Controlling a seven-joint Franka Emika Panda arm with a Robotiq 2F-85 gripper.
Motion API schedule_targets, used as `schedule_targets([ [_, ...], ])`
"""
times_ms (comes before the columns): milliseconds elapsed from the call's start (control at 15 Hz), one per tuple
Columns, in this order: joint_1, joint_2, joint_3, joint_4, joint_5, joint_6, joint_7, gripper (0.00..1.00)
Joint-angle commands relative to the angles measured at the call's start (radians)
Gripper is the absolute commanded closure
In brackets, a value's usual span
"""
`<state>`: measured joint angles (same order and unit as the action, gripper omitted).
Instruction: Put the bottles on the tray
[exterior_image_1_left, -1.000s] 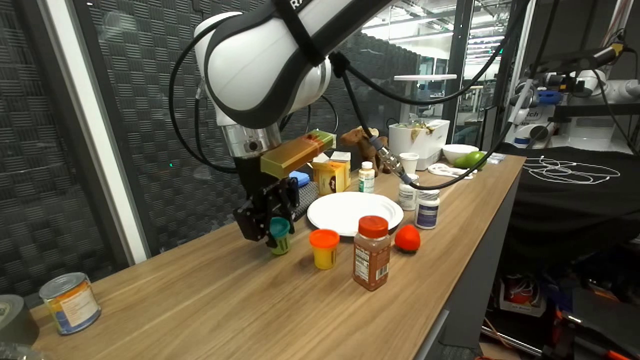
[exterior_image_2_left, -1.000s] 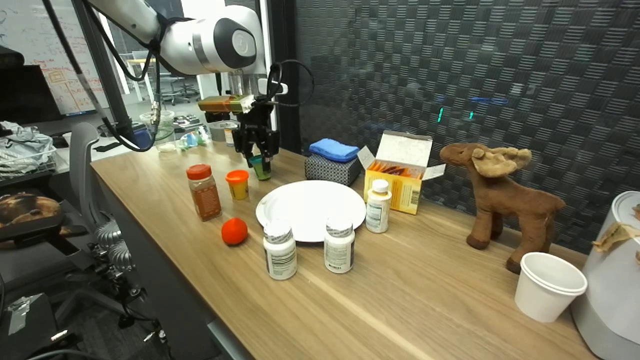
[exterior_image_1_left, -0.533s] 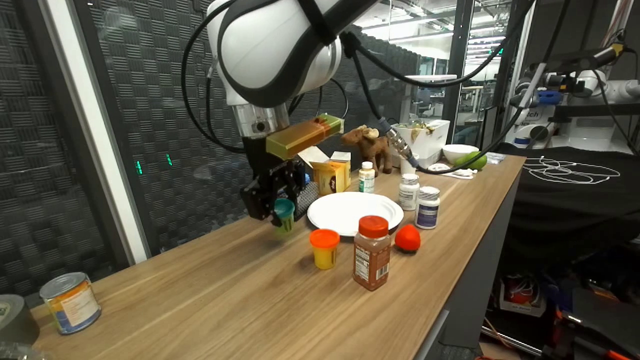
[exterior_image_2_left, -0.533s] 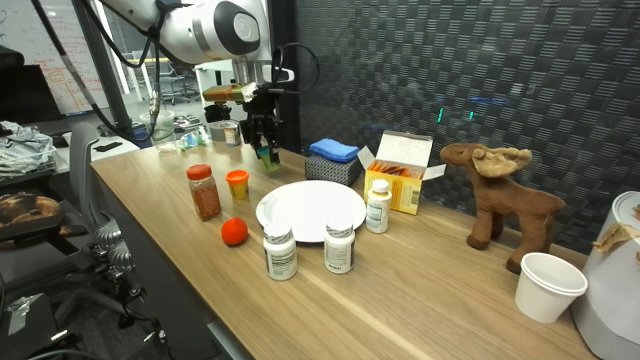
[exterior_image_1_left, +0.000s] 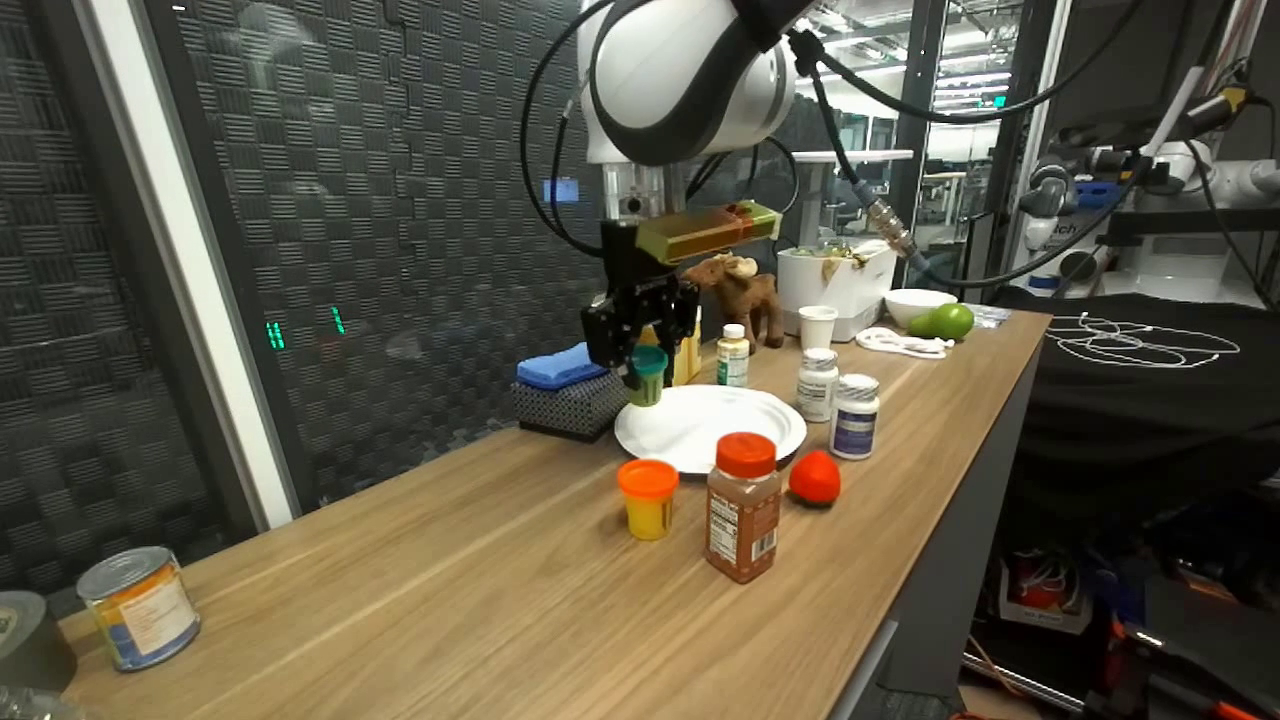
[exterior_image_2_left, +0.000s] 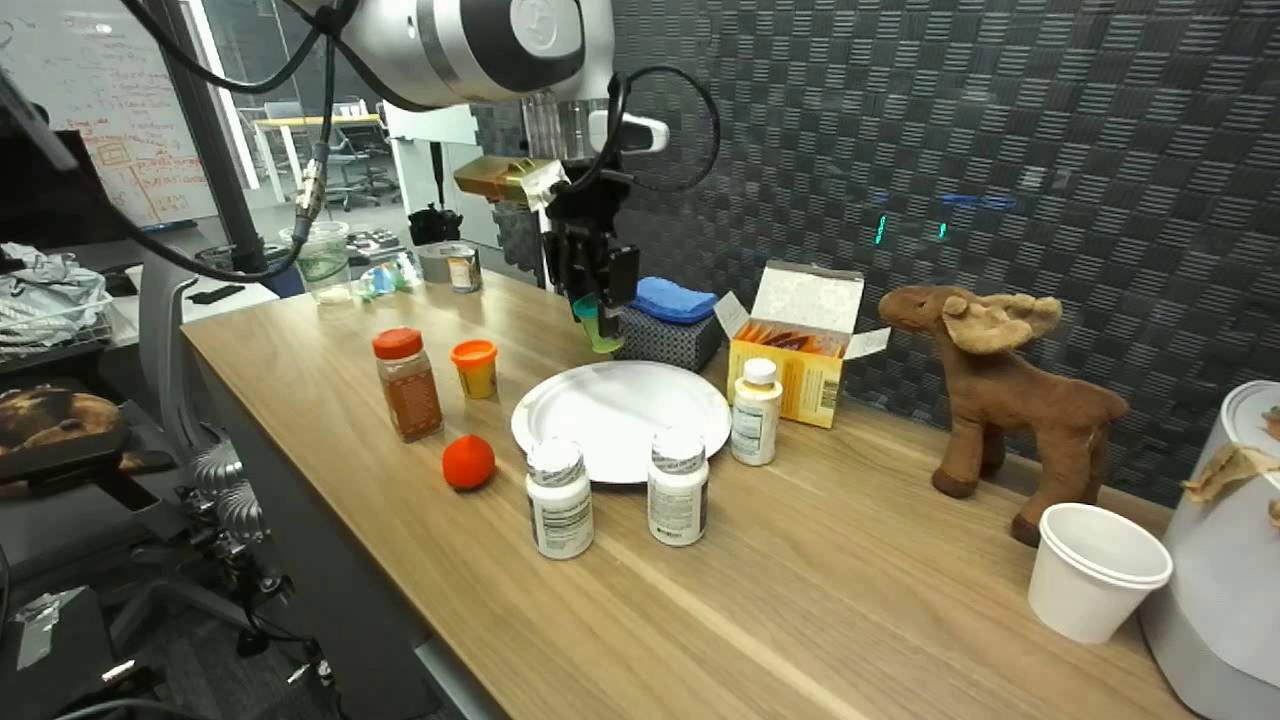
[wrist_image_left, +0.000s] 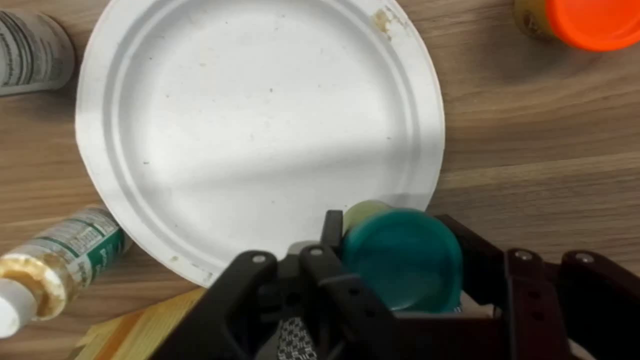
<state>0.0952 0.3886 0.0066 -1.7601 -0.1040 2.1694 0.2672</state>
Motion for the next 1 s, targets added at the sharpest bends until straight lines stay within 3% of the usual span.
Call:
schedule_targets([
  [0,-0.048,-0.004,0.008,-0.038,0.091,0.046,-0.065,0.76],
  [467,-0.088,0.057,0.007,-0.009,0.175,0.026,-0.123,0.76],
  [800,-0.089,0.093,-0.002,0.024,0.173,0.018,-0.109,0.76],
  [933,-0.085,0.090,-0.006,0.024,0.163,0.019,-0.101,0.25],
])
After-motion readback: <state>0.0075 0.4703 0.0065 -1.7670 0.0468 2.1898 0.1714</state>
